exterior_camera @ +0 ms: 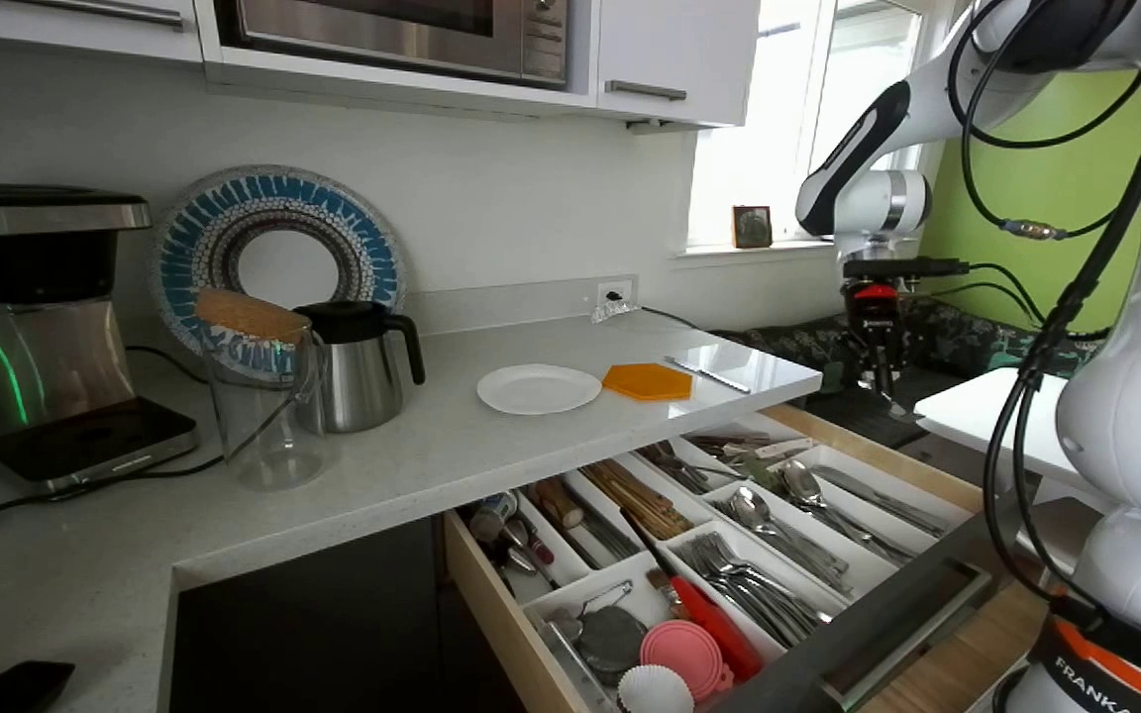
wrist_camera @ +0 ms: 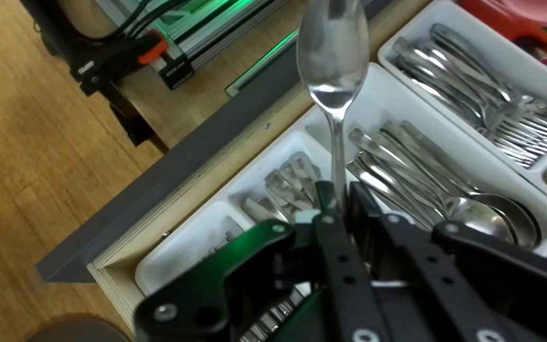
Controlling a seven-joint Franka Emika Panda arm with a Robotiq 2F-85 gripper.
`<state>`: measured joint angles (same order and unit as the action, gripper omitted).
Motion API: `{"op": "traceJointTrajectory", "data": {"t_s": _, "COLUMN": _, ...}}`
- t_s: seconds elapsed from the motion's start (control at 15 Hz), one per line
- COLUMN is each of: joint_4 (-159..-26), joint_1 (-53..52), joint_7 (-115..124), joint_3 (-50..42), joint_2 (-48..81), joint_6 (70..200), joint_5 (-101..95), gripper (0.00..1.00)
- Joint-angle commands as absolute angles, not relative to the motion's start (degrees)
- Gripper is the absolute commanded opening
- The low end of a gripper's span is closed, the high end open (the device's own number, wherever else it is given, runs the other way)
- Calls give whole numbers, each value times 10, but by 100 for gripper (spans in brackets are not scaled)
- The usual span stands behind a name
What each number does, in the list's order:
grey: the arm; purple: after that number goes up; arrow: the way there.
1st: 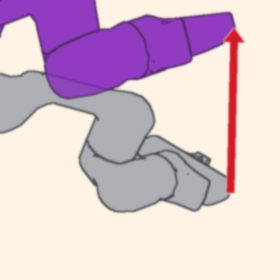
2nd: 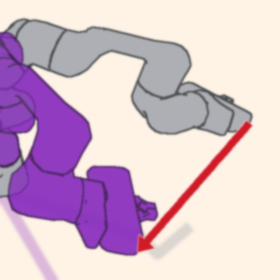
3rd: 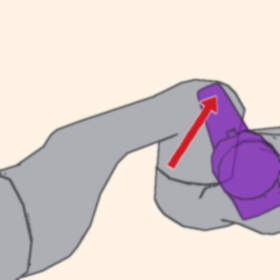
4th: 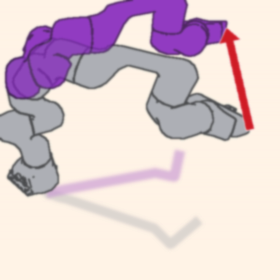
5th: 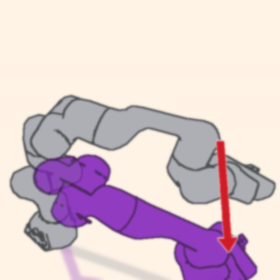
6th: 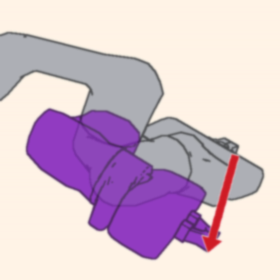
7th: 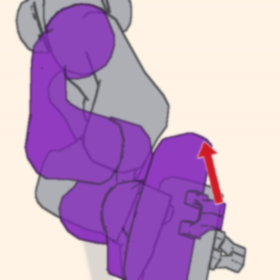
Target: Remove one spoon from the drawer
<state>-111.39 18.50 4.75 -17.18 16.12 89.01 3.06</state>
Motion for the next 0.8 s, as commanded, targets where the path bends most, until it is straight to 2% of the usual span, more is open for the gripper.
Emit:
{"op": "traceJointTrajectory", "data": {"t_s": 0.0, "joint_4": -1038, "joint_1": 198, "joint_7": 119, "joint_3": -180, "joint_2": 173, "joint_6": 826, "joint_5": 99, "gripper": 3}}
{"op": "traceJointTrajectory", "data": {"t_s": 0.13, "joint_4": -1017, "joint_1": 205, "joint_7": 145, "joint_3": -183, "joint_2": 168, "joint_6": 831, "joint_5": 146, "gripper": 3}}
{"op": "traceJointTrajectory", "data": {"t_s": 0.2, "joint_4": -1039, "joint_1": 196, "joint_7": 119, "joint_3": -180, "joint_2": 163, "joint_6": 844, "joint_5": 106, "gripper": 12}}
{"op": "traceJointTrajectory", "data": {"t_s": 0.53, "joint_4": -1019, "joint_1": 202, "joint_7": 134, "joint_3": -182, "joint_2": 165, "joint_6": 842, "joint_5": 132, "gripper": 12}}
{"op": "traceJointTrajectory", "data": {"t_s": 0.6, "joint_4": -1019, "joint_1": 202, "joint_7": 134, "joint_3": -182, "joint_2": 165, "joint_6": 842, "joint_5": 132, "gripper": 3}}
{"op": "traceJointTrajectory", "data": {"t_s": 0.73, "joint_4": -1016, "joint_1": 201, "joint_7": 142, "joint_3": -181, "joint_2": 164, "joint_6": 847, "joint_5": 145, "gripper": 3}}
